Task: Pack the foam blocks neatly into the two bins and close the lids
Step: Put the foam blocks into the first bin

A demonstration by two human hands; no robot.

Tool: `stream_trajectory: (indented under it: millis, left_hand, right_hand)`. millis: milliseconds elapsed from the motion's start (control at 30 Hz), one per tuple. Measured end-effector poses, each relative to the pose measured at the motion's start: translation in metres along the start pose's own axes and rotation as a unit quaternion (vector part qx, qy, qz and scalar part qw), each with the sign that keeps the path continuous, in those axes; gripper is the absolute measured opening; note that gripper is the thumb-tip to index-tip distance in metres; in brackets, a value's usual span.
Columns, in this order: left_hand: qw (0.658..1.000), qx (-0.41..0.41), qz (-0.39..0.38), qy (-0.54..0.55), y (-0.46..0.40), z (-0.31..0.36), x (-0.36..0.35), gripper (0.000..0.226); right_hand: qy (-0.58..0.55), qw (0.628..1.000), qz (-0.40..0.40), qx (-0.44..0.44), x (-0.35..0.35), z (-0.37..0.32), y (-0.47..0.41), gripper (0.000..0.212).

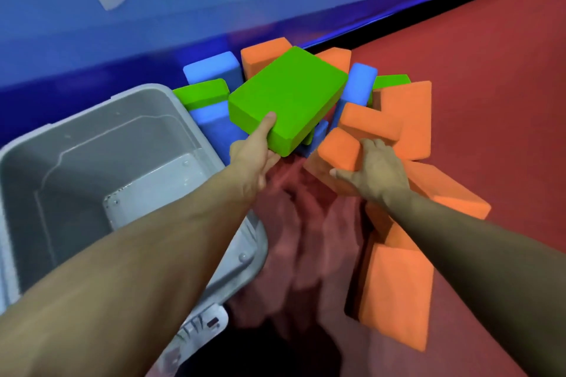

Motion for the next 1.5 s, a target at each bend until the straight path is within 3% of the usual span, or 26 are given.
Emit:
stream_trajectory:
  millis: [300, 367, 500, 567, 633, 833, 1000, 1167, 1333, 1500]
  left_hand:
    - [0.989, -0.112, 0.061, -0.071, 0.127, 0.149, 0.097, 0.056]
    - [0.979, -0.147, 0.098, -0.099, 0.164, 0.191, 0.138, 0.039]
    - [0.951, -0.205, 0.164, -0.166, 0.230, 0.256, 0.241, 0.052]
    - [0.936, -0.236, 0.189, -0.179, 0.257, 0.277, 0.297, 0.047]
    - [0.914, -0.261, 0.235, -0.204, 0.282, 0.292, 0.358, 0.046]
    - [0.825, -0.246, 0.401, -0.314, 0.332, 0.297, 0.534, 0.083]
    - [0.785, -0.245, 0.426, -0.378, 0.330, 0.290, 0.607, 0.066]
    - [0.744, -0.260, 0.431, -0.440, 0.307, 0.276, 0.647, 0.066]
    - [0.744, -0.253, 0.429, -0.444, 0.282, 0.248, 0.670, 0.075]
    - [0.793, -0.234, 0.450, -0.337, 0.262, 0.207, 0.678, 0.066]
  right_hand:
    - [-0.028, 0.994, 0.048, 0.089, 0.116, -0.092, 0.088, 0.086]
    - [-0.045, 0.989, 0.067, 0.122, 0.140, -0.129, 0.110, 0.085]
    - [-0.087, 0.974, 0.068, 0.198, 0.162, -0.224, 0.156, 0.081]
    - [-0.102, 0.962, 0.058, 0.247, 0.160, -0.280, 0.178, 0.080]
    - [-0.115, 0.950, 0.042, 0.286, 0.151, -0.335, 0.201, 0.080]
    - [-0.155, 0.914, -0.019, 0.375, 0.087, -0.477, 0.265, 0.076]
    - [-0.188, 0.899, -0.053, 0.392, 0.026, -0.559, 0.295, 0.076]
    - [-0.175, 0.922, -0.062, 0.338, -0.040, -0.599, 0.292, 0.079]
    - [-0.143, 0.945, -0.061, 0.289, -0.097, -0.626, 0.274, 0.083]
    - [-0.069, 0.957, -0.083, 0.268, -0.153, -0.644, 0.261, 0.084]
Point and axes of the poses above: each hand's wrist, its own y-axis away from the middle knuckle, its own x-axis out of the back of the hand, z = x × y, the point moved 8 cm from there along -y, towards the middle knuckle, and after that the axes turned 4 degrees about -x, right-handed, at the moved point
